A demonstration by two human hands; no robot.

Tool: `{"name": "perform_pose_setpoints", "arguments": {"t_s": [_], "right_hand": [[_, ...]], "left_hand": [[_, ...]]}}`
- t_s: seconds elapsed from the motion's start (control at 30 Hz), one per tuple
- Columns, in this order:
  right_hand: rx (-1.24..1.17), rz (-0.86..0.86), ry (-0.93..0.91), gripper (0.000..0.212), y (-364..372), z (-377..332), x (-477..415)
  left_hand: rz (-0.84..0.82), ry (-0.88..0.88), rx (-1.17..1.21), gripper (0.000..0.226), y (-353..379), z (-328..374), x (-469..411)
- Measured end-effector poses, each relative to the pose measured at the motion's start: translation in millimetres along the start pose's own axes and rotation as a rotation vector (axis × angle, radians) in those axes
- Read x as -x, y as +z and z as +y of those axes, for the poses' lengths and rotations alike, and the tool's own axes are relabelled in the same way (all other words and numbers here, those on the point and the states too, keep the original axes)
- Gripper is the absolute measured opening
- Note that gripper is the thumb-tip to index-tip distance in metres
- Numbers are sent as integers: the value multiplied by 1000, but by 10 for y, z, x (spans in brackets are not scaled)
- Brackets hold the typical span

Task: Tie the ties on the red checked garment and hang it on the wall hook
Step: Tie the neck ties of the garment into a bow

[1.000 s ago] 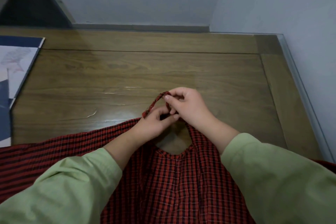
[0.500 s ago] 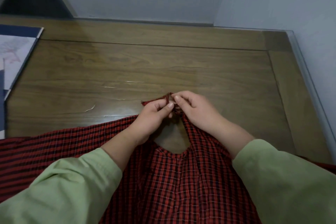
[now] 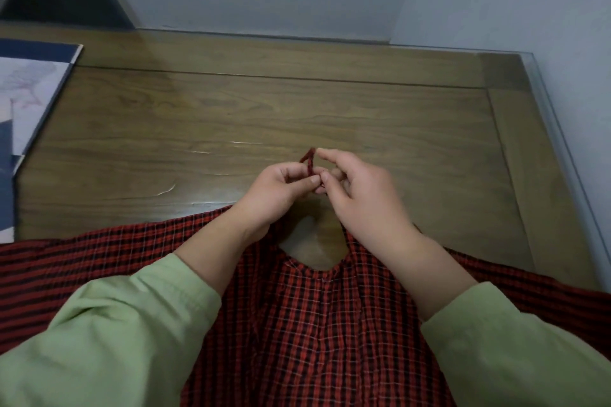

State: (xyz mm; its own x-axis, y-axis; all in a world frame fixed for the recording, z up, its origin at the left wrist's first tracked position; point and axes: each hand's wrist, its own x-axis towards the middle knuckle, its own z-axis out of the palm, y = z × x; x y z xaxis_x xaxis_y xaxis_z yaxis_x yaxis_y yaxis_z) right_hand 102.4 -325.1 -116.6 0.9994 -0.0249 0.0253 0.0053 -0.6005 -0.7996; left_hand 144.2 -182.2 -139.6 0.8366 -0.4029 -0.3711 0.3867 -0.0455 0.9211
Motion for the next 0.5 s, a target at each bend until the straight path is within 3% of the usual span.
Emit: {"name": "perform_pose_setpoints", "arguments": {"t_s": [0.23,0.37,0.5], "right_hand": [[-31,-86,268,54,67,-117,204],[-228,-131,458,67,157,-162,322],[-317,-103,523,61,235,-126,425]], "left_hand": [[49,-10,-42,12,-13,35,48],[106,2,-61,10,26,50,66],[132,55,-140,18,67,66,106]]}}
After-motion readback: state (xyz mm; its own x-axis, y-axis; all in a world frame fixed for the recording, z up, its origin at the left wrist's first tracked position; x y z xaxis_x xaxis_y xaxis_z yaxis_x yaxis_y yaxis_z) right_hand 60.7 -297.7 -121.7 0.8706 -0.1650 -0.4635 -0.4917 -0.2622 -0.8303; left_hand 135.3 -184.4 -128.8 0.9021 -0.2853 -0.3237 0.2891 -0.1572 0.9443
